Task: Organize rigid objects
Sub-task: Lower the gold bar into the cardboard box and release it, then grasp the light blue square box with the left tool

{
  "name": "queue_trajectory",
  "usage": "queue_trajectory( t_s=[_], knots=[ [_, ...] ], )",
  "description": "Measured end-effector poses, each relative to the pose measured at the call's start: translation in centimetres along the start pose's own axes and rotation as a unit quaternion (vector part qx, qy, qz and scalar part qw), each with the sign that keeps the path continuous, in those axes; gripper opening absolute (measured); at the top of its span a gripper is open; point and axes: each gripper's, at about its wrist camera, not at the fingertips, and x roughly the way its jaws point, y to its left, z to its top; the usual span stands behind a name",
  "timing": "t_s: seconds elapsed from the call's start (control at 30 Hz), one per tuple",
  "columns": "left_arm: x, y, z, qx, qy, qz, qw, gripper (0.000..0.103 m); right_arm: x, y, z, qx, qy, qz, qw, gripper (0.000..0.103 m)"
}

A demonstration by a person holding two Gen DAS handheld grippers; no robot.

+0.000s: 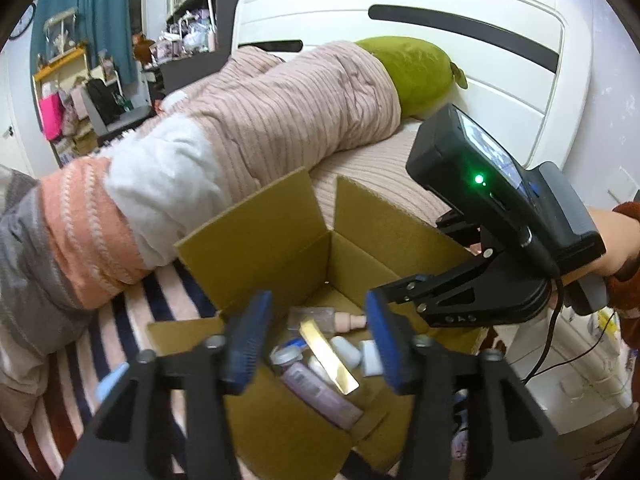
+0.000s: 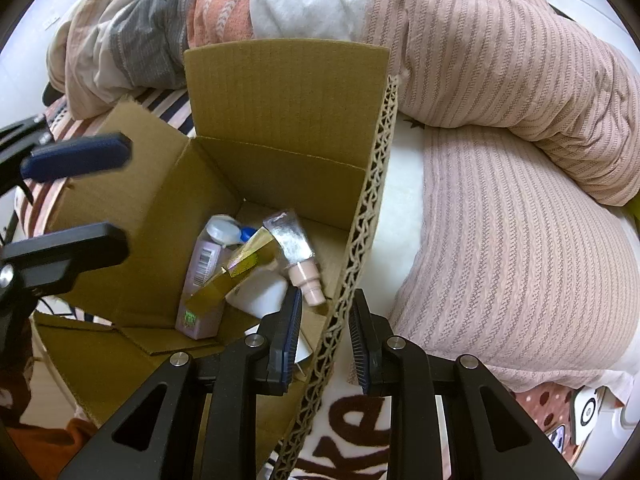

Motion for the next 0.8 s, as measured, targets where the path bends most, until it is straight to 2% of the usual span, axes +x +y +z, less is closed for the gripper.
queue_trajectory(
  t_s=[0.03,0.1,0.3,0.47,0.57,0.67,0.8],
  knots=[
    [-0.3,0.1,-0.1,-0.001,-0.004,0.002,1.0,0.062,0.0,0.0,0.0,0.001,0.0,0.0,1.0,0.02],
    [-1.4,0.3,-0.4,-0.001,-0.015,0.006,0.9999,0.079,0.1,0.0,0.0,0.001,0.001,0.0,1.0,0.02],
    [-4.9,0.6,-1.4,0.014,-0.043,0.031,0.9985,0.101,0.1,0.1,0.1,0.002,0.002,-0.003,1.0,0.02],
    [-7.3,2.3,-2.8,-0.003,-0.056,0.05,0.9972,0.102,0.1,0.3,0.1,0.003,0.004,-0.006,1.0,0.02],
    [-8.1,4.6,-4.4,-0.022,-0.056,0.075,0.9954,0.102,0.2,0.4,0.2,0.003,0.006,-0.008,1.0,0.02],
    [-8.4,8.1,-6.7,-0.062,-0.046,0.091,0.9929,0.102,0.2,0.5,0.2,0.004,0.006,-0.009,1.0,0.02],
    [-7.3,12.3,-10.2,-0.111,-0.021,0.126,0.9856,0.102,0.3,0.4,0.2,0.006,0.006,-0.009,1.0,0.02]
  ],
)
